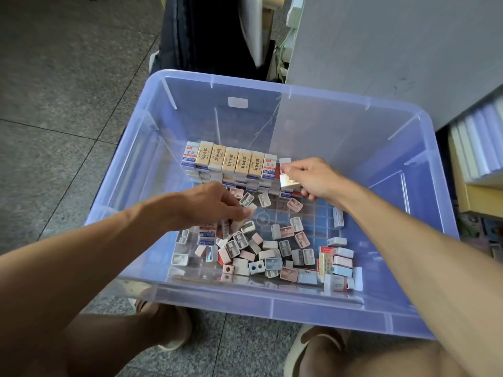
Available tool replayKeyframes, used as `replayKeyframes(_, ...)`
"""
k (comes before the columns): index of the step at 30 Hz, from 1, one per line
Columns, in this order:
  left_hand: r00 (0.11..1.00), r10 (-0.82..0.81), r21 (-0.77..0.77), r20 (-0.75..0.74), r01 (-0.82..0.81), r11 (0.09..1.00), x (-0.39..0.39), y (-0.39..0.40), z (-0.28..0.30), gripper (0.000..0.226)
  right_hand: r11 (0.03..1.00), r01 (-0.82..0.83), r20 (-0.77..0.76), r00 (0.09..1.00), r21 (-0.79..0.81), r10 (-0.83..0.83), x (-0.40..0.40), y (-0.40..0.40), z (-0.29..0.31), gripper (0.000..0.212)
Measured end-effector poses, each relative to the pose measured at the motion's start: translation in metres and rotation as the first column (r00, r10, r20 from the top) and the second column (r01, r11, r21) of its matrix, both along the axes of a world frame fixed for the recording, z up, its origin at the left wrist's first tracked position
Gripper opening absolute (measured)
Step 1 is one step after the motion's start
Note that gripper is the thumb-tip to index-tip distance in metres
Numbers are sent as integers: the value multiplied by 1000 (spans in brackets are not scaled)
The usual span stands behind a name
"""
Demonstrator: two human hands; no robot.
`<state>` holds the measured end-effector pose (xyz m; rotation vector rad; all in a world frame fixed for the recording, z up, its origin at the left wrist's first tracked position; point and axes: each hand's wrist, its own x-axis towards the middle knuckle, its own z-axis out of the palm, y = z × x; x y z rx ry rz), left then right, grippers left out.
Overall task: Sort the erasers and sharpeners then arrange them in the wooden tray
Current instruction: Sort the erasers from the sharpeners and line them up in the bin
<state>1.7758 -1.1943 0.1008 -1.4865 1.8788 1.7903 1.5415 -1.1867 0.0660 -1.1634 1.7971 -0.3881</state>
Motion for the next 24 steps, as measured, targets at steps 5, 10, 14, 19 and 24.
replayKeyframes(5,998,58,23,-18,-58,998,5,3,5,34,991,107,13,994,-76,-106,9,2,7,23)
replayKeyframes(10,990,133,9,-39,-133,991,10,4,10,37,955,291,8,957,-53,-292,-10,20,12,26)
replayKeyframes(14,984,176,-16,-32,-177,984,17,3,11,40,917,316,210,906,242,-367,-17,38,11,23)
replayKeyframes(19,983,175,-35,-45,-177,984,19,6,11,40,930,146,156,965,338,-209,-7,42,10,13)
replayKeyframes(24,982,181,-4,-47,-181,983,17,3,8,37,952,128,-4,991,277,-132,-12,39,9,17)
